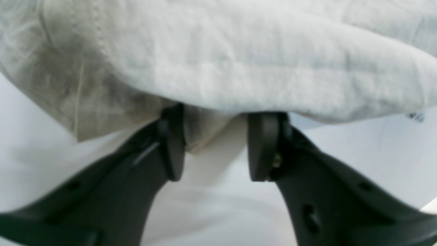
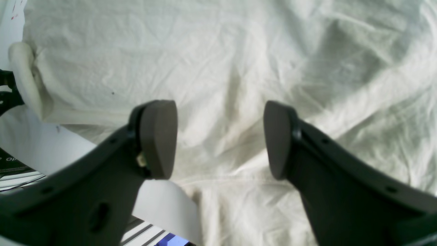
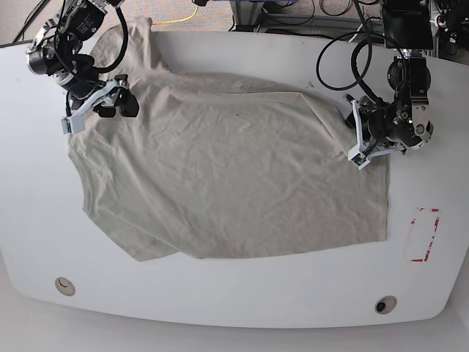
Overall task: Layout the t-shirt on the table in an organized manner, then fold the t-shirt properly
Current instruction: 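Move the left gripper to the shirt's side edge and grasp it, then grasp the shirt's shoulder with the right gripper near the collar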
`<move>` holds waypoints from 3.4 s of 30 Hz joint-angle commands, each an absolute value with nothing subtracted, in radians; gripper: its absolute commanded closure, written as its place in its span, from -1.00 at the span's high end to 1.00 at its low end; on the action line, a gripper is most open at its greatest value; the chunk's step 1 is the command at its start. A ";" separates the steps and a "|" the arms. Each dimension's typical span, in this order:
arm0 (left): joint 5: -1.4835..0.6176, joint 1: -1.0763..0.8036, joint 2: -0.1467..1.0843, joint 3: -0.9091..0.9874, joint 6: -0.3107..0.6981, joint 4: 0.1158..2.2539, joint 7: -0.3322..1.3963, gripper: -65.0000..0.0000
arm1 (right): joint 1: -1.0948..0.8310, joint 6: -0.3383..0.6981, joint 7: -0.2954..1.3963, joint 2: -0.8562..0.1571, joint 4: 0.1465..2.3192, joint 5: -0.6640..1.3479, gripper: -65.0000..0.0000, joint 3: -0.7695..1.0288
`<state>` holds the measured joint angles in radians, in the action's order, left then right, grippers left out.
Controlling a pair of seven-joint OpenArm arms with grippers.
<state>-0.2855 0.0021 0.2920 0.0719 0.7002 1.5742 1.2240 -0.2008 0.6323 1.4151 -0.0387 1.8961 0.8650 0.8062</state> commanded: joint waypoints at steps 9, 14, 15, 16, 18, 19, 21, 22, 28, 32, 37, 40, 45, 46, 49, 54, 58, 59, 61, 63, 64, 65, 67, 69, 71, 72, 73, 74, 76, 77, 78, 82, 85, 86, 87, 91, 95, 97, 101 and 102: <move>-0.272 0.008 0.306 0.076 0.698 1.592 1.222 -0.48 | -0.197 0.639 1.396 -0.051 1.911 0.885 0.17 0.811; -0.271 0.007 0.308 0.077 0.698 1.620 1.225 -1.00 | -0.197 0.639 1.396 -0.051 1.911 0.885 0.17 0.811; -0.271 0.005 0.308 0.077 0.698 1.627 1.225 -1.00 | -0.197 0.639 1.396 -0.051 1.911 0.885 0.17 0.811; -0.271 0.004 0.309 0.077 0.698 1.635 1.225 -1.00 | -0.197 0.639 1.396 -0.051 1.911 0.885 0.17 0.811; -0.271 -0.007 0.328 0.079 0.698 1.656 1.225 -0.97 | -0.197 0.639 1.396 -0.051 1.911 0.885 0.17 0.811; -0.271 -0.012 0.334 0.079 0.698 1.670 1.225 -0.98 | -0.197 0.639 1.396 -0.051 1.911 0.885 0.17 0.811; -0.272 -0.019 0.341 0.079 0.698 1.705 1.227 -1.00 | -0.197 0.639 1.396 -0.051 1.910 0.885 0.17 0.811; -0.272 -0.024 0.341 0.079 0.698 1.722 1.227 -1.00 | -0.197 0.639 1.396 -0.051 1.910 0.885 0.17 0.811; -0.274 -0.022 0.343 0.079 0.698 1.851 1.326 -1.00 | -0.196 0.639 1.396 -0.054 1.910 0.885 0.17 0.811; -0.277 -0.018 0.343 0.079 0.698 1.900 1.360 -1.00 | -0.196 0.639 1.396 -0.054 1.910 0.885 0.17 0.809; -0.278 -0.008 0.343 0.081 0.698 1.933 1.382 -1.00 | -0.194 0.639 1.396 -0.053 1.910 0.885 0.17 0.809; -0.280 0.013 0.343 0.082 0.698 1.933 1.396 -1.00 | -0.194 0.639 1.396 -0.056 1.910 0.885 0.17 0.809; -0.280 0.018 0.343 0.082 0.698 1.934 1.396 -1.00 | -0.193 0.638 1.396 -0.065 1.910 0.885 0.18 0.809; -0.280 0.016 0.343 0.082 0.698 1.934 1.396 -1.00 | -0.193 0.636 1.396 -0.070 1.910 0.885 0.18 0.809; -0.280 0.015 0.352 0.084 0.698 1.934 1.396 -1.00 | -0.186 0.633 1.396 -0.073 1.910 0.883 0.19 0.809; -0.280 0.013 0.364 0.084 0.698 1.934 1.396 -1.00 | -0.170 0.633 1.396 -0.110 1.911 0.883 0.19 0.811; -0.282 0.013 0.364 0.084 0.698 1.934 1.396 -1.00 | -0.162 0.633 1.396 -0.143 1.916 0.886 0.19 0.811; -0.282 0.013 0.364 0.085 0.698 1.934 1.396 -1.00 | -0.156 0.631 1.396 -0.153 1.916 0.886 0.19 0.817; -0.282 0.013 0.364 0.085 0.698 1.934 1.396 -1.00 | -0.142 0.631 1.396 -0.174 1.910 0.883 0.19 0.846; -0.282 0.013 0.364 0.085 0.698 1.934 1.396 -1.00 | -0.133 0.631 1.396 -0.183 1.890 0.881 0.19 0.877; -0.282 0.013 0.364 0.085 0.698 1.934 1.396 -1.00 | -0.133 0.631 1.396 -0.185 1.879 0.881 0.20 0.883; -0.282 0.013 0.364 0.085 0.698 1.934 1.396 -1.00 | -0.128 0.631 1.396 -0.189 1.857 0.881 0.24 0.897; -0.282 0.013 0.364 0.085 0.698 1.934 1.396 -1.00 | -0.128 0.631 1.396 -0.211 1.824 0.881 0.35 0.917; -0.282 0.013 0.364 0.087 0.698 1.934 1.396 -1.00 | -0.133 0.631 1.396 -0.222 1.787 0.881 0.51 0.932; -0.282 0.013 0.364 0.090 0.698 1.936 1.396 -1.00 | -0.136 0.638 1.396 -0.225 1.745 0.883 0.67 0.947; -0.282 0.012 0.364 0.096 0.698 1.936 1.396 -1.00 | -0.139 0.639 1.396 -0.225 1.730 0.885 0.73 0.957; -0.282 0.012 0.364 0.104 0.698 1.936 1.396 -1.00 | -0.143 0.639 1.396 -0.225 1.713 0.885 0.77 0.970; -0.282 0.012 0.364 0.116 0.698 1.936 1.396 -1.00 | -0.154 0.639 1.396 -0.223 1.698 0.886 0.78 0.990; -0.282 0.012 0.364 0.139 0.698 1.936 1.396 -1.00 | -0.176 0.644 1.396 -0.220 1.681 0.888 0.75 1.029; -0.282 0.012 0.364 0.147 0.698 1.936 1.396 -1.00 | -0.182 0.650 1.396 -0.219 1.678 0.888 0.74 1.040; -0.282 0.010 0.364 0.154 0.698 1.936 1.396 -1.00 | -0.189 0.662 1.396 -0.217 1.676 0.888 0.73 1.047; -0.282 -0.005 0.364 0.174 0.698 1.936 1.396 -1.00 | -0.220 0.687 1.396 -0.203 1.675 0.888 0.72 1.072; -0.282 -0.007 0.364 0.189 0.698 1.936 1.396 -1.00 | -0.240 0.687 1.396 -0.199 1.675 0.888 0.72 1.102; -0.282 -0.007 0.364 0.193 0.698 1.936 1.396 -1.00 | -0.249 0.687 1.396 -0.193 1.675 0.888 0.72 1.107; -0.282 -0.007 0.364 0.196 0.698 1.936 1.396 -1.00 | -0.255 0.687 1.396 -0.186 1.675 0.888 0.72 1.110; -0.282 -0.007 0.364 0.197 0.698 1.936 1.396 -1.00 | -0.288 0.688 1.396 -0.157 1.675 0.888 0.72 1.113; -0.282 -0.004 0.364 0.197 0.698 1.936 1.396 -1.00 | -0.318 0.688 1.396 -0.122 1.675 0.888 0.72 1.110; -0.282 -0.004 0.364 0.197 0.698 1.936 1.396 -1.00 | -0.334 0.688 1.396 -0.105 1.675 0.888 0.72 1.109; -0.282 -0.002 0.364 0.197 0.698 1.936 1.396 -1.00 | -0.351 0.690 1.396 -0.076 1.675 0.888 0.72 1.107; -0.282 -0.002 0.364 0.197 0.698 1.936 1.396 -1.00 | -0.351 0.690 1.396 -0.067 1.676 0.888 0.72 1.107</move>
